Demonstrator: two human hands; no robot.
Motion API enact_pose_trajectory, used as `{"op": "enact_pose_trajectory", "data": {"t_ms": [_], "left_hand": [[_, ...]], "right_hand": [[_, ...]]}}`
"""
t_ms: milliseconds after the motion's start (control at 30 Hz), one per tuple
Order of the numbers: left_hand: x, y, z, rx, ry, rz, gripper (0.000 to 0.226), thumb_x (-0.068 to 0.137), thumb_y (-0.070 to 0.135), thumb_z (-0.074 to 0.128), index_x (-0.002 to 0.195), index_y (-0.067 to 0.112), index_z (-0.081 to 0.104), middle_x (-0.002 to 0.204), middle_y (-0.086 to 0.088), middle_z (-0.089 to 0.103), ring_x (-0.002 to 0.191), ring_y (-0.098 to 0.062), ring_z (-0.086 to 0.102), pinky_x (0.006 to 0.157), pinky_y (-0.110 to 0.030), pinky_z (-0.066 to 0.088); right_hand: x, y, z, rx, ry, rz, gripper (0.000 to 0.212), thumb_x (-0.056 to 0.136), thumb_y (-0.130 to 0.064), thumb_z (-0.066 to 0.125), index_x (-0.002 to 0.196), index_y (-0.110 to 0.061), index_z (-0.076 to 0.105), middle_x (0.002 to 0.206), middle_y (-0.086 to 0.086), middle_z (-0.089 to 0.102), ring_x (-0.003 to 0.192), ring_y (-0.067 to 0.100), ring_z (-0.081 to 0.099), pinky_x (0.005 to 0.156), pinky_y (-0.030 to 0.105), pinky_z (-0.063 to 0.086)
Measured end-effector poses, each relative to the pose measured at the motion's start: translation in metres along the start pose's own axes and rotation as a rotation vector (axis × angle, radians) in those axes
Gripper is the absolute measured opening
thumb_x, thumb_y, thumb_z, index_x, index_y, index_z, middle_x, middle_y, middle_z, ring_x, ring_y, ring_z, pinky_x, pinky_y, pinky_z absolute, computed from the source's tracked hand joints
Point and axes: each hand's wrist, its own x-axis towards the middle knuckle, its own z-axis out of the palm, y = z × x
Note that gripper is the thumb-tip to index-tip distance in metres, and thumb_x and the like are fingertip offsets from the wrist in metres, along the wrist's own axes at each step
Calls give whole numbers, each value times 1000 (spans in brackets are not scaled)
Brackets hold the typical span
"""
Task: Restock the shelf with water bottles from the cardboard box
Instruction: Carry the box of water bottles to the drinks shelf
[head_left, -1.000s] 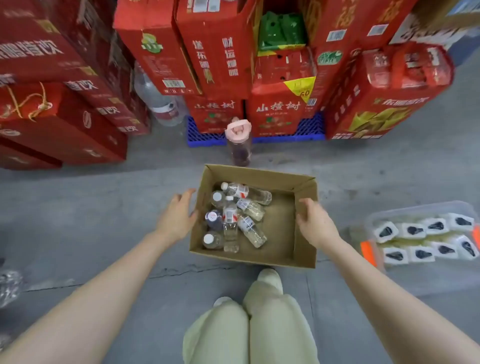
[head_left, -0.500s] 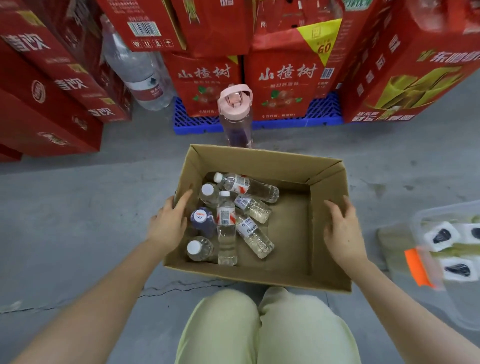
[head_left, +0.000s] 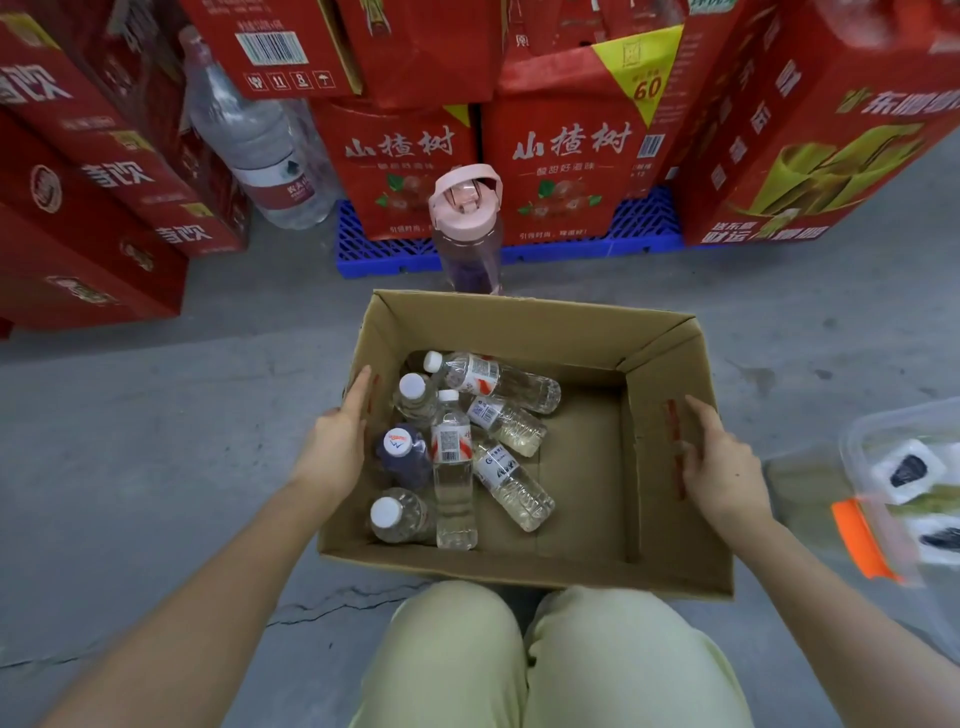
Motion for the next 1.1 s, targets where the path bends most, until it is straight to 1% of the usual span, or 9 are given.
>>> {"op": "enact_pose_trajectory", "data": {"t_ms": [133, 267, 400, 500, 633, 767, 867, 1000, 1100], "left_hand": [[2, -1, 2, -37, 26, 22, 68, 93, 0, 39, 149, 29, 15, 87, -15, 54, 72, -27, 53, 66, -38, 42], [1, 4, 2, -76, 79, -7, 68, 90, -5, 37, 147, 29, 22, 89, -17, 55, 74, -33, 54, 69, -44, 47], [2, 2, -4, -142, 114, -51, 65, 91, -4, 38, 146, 30, 27, 84, -19, 58, 70, -32, 52, 65, -40, 45], [-1, -4, -12, -185, 135, -86, 63, 91, -4, 42, 146, 26, 32, 85, -19, 62, 64, -28, 52, 64, -35, 43], [-14, 5, -31, -261, 137, -94, 61, 89, -7, 45, 142, 21, 39, 71, -10, 58, 54, -18, 49, 56, -26, 38], [-23, 12, -60, -269, 150, -97, 61, 86, -9, 49, 140, 21, 44, 55, -4, 48, 47, -19, 43, 52, -31, 39], [-39, 21, -85, -279, 141, -129, 61, 85, -8, 50, 139, 21, 46, 79, -23, 64, 51, -19, 43, 61, -33, 44], [-71, 44, -132, -305, 172, -123, 61, 83, -11, 50, 136, 17, 49, 72, -19, 61, 50, -15, 44, 56, -29, 37], [-99, 64, -176, -283, 176, -90, 60, 82, -11, 50, 135, 15, 49, 97, -30, 64, 52, -14, 45, 64, -29, 38]], "right_hand": [[2, -2, -3, 30, -7, -10, 49, 94, -6, 48, 139, -22, 38, 103, 19, 65, 83, 37, 61, 62, 34, 42], [6, -5, -11, -74, -16, -20, 41, 94, -12, 49, 132, -24, 42, 96, 15, 67, 82, 38, 61, 59, 34, 40], [11, -13, -18, -45, 4, -32, 46, 92, -12, 52, 133, -29, 42, 100, 13, 68, 86, 38, 62, 67, 39, 47], [15, -26, -27, -25, 13, -78, 48, 91, -9, 52, 133, -30, 43, 95, 12, 69, 81, 37, 63, 63, 37, 45], [21, -38, -49, -1, 17, -96, 48, 90, -9, 53, 132, -32, 45, 88, 9, 69, 79, 34, 63, 64, 37, 47], [14, -47, -77, 49, 11, -96, 48, 89, -8, 54, 129, -33, 47, 91, 6, 68, 82, 32, 63, 76, 41, 52], [5, -56, -102, 64, 24, -118, 46, 89, -8, 54, 127, -34, 48, 93, 7, 69, 86, 34, 63, 79, 42, 51], [-17, -70, -153, 63, 17, -127, 44, 88, -9, 55, 125, -32, 51, 97, 9, 68, 95, 36, 60, 80, 41, 48], [-37, -81, -202, 61, 24, -108, 43, 87, -8, 56, 122, -32, 53, 103, 9, 68, 100, 36, 59, 79, 38, 45]]}}
